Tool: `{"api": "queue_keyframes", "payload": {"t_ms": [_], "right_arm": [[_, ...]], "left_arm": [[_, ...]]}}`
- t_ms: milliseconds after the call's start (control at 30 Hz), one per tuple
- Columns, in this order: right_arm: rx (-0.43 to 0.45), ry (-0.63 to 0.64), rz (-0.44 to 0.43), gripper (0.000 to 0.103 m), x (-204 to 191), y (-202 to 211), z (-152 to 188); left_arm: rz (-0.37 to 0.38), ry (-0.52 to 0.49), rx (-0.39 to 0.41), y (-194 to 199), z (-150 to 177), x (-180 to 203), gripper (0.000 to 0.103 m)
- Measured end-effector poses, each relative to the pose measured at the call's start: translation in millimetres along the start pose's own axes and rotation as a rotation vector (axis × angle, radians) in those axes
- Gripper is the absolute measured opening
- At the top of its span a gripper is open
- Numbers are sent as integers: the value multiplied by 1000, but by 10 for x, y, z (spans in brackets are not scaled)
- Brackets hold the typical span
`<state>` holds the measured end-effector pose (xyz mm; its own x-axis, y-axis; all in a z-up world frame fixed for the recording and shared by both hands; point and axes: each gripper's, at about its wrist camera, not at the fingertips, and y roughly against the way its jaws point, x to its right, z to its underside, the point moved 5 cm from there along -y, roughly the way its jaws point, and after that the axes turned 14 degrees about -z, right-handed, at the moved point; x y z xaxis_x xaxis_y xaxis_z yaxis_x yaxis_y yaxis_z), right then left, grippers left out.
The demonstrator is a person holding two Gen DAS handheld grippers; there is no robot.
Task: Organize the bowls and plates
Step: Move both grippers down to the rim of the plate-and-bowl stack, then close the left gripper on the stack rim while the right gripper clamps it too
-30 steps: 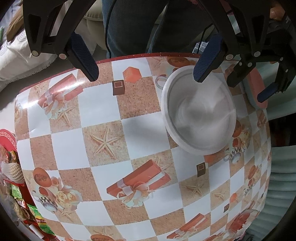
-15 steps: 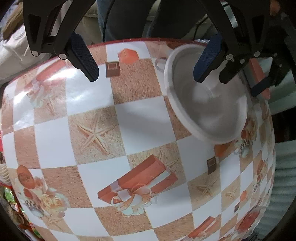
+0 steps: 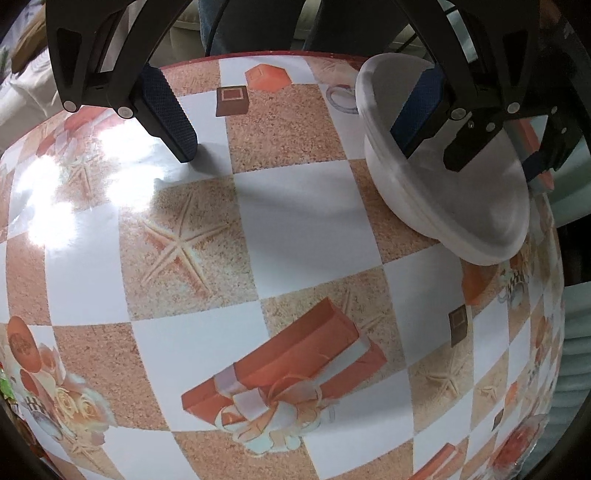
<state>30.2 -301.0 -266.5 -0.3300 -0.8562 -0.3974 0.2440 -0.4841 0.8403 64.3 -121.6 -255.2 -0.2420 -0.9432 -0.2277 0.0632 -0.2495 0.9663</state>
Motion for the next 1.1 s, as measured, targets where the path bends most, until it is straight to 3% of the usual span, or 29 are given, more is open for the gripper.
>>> {"api": "queue_keyframes", "payload": {"t_ms": [67, 167, 233, 267, 433, 533, 567, 633, 700, 1100], "right_arm": [[4, 15, -18, 103, -51, -5, 1], [1, 39, -23, 102, -99, -21, -16], [-2, 44, -33, 83, -147, -30, 28], [-1, 44, -23, 79, -160, -43, 40], [-1, 41, -18, 72, -178, -38, 31], [-2, 46, -50, 51, -192, 28, -21], [-13, 43, -92, 36, -234, 13, -13], [-30, 57, -70, 33, -248, 32, -6], [-37, 83, -67, 22, -323, -5, 10], [-87, 176, -12, 22, -888, -233, 135]], "left_arm": [[13, -4, -1, -34, -7, -18, 102], [31, -12, 4, -82, -1, -30, 93], [44, -19, 7, -72, -23, -37, 87], [49, -20, 9, -71, -30, -48, 85], [86, -26, 5, -56, -36, 35, 70], [95, -48, 17, -34, -42, 80, 59], [103, -55, 20, -29, -43, 94, 56], [119, -58, 20, -13, -49, 135, 46], [137, -56, 17, -19, -42, 139, 40], [119, 26, 20, -173, 359, -256, 38]]}}
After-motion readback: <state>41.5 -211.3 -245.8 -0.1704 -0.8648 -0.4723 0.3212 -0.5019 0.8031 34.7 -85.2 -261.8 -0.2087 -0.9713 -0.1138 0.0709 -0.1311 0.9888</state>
